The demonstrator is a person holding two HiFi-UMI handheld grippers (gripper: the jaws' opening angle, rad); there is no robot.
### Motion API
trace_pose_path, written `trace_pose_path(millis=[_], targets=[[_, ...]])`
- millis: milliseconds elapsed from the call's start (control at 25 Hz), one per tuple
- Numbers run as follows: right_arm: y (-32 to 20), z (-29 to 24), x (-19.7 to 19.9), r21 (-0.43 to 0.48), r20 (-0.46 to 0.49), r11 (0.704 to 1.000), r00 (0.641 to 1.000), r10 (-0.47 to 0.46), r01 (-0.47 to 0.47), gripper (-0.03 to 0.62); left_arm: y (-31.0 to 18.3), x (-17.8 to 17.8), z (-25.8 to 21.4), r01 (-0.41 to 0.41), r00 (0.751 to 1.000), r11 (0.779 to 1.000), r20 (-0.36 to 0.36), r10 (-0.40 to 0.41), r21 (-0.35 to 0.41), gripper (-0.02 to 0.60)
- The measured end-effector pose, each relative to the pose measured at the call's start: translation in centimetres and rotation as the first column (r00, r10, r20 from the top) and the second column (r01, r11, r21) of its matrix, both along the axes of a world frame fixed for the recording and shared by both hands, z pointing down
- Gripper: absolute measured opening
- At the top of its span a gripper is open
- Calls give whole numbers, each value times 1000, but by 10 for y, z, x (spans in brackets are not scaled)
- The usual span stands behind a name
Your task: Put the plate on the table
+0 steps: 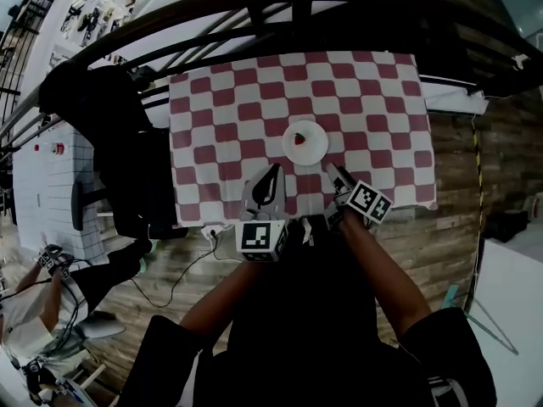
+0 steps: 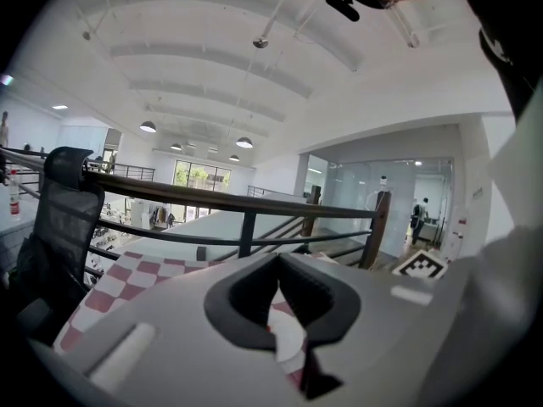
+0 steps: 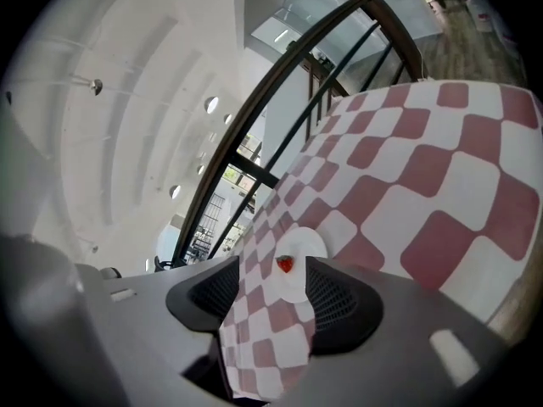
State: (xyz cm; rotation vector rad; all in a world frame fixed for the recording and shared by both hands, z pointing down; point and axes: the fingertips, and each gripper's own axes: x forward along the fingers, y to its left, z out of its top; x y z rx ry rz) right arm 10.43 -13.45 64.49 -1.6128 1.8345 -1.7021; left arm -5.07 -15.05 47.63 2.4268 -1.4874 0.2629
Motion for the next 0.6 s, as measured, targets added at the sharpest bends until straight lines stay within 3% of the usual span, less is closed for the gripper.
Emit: trace_pose_path(millis=[200,440,600], targets=[[-14,-64,-5,127,-51,992,999,-2,8,200,0,6,-8,-11,1000,1000,-28,11,17,9],[-15,-124,-29,249,-181,961,981,-73,118,150,6,13,-21,-20,998,999,-53,22,39,9],[-11,-157,-42,314,-277,934,957,-80,169,60,11,23,-29,-30,996,997,-80,36,67,9]])
